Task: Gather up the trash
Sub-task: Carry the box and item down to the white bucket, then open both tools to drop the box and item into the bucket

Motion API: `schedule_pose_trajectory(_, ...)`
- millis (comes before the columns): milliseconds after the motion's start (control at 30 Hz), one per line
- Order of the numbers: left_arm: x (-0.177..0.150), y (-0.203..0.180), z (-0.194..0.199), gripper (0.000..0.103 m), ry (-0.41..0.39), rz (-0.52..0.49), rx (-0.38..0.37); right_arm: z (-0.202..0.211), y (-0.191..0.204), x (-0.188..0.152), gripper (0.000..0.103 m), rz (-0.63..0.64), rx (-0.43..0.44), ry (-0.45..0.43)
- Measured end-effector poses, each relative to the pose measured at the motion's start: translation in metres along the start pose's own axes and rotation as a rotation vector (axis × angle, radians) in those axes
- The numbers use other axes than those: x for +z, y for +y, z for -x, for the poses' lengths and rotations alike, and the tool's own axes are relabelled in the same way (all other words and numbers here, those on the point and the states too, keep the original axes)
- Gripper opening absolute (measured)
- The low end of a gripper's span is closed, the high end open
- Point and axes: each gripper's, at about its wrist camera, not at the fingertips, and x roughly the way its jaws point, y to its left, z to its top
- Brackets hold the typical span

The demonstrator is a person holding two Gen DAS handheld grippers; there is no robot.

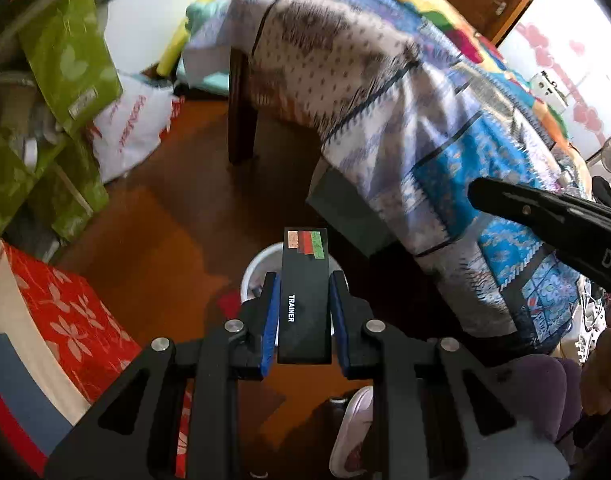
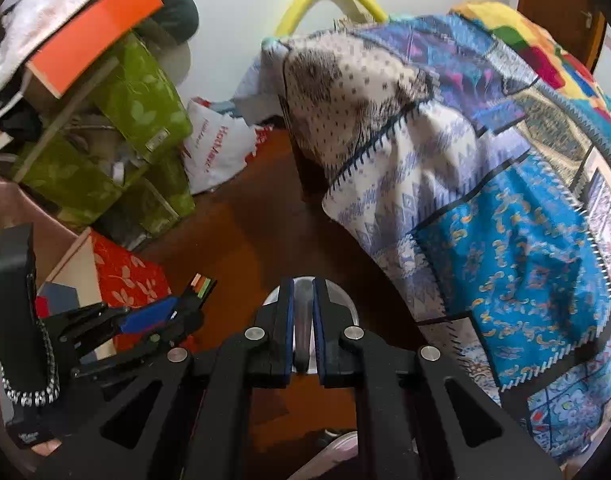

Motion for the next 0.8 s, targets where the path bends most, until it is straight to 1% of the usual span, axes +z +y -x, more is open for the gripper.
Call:
schedule_pose_trajectory(167,0.002,0.003,-0.023,0.024,0.050,0.029,-0.008,-0.022,-0.005,0.006,0.008,0.002,0.008,0.035)
schedule_pose_trajectory(333,0.011,0.002,-0.036,0.024,0.069,0.040,-0.006,-0.047,-0.015,0.008,0.008,-0.034,0.085,0.134)
schedule_pose_trajectory(433,0.015,0.000,-0.042,0.024,0.079,0.033,-0.003,-0.055,-0.017,0.007,0.009,-0.046,0.104,0.169)
schedule_pose_trajectory(533,0.019,-0.004,-0.048,0.024,0.091,0.027,-0.004,-0.057,-0.018,0.004,0.010,-0.051,0.125,0.181)
schedule_pose_trajectory(667,0.021,-0.010,-0.054,0.024,0.111,0.017,-0.010,-0.051,-0.021,0.000,0.013,-0.041,0.108,0.175)
schedule_pose_trajectory(733,0.022,-0.014,-0.056,0.024,0.118,0.011,-0.006,-0.043,-0.023,-0.002,0.016,-0.028,0.088,0.157)
schedule_pose_trajectory(767,0.023,-0.015,-0.057,0.025,0.125,0.009,-0.007,-0.038,-0.024,-0.003,0.019,-0.024,0.082,0.145)
schedule_pose_trajectory(800,0.024,-0.017,-0.058,0.029,0.136,0.010,-0.003,-0.033,-0.025,-0.004,0.025,-0.022,0.076,0.135)
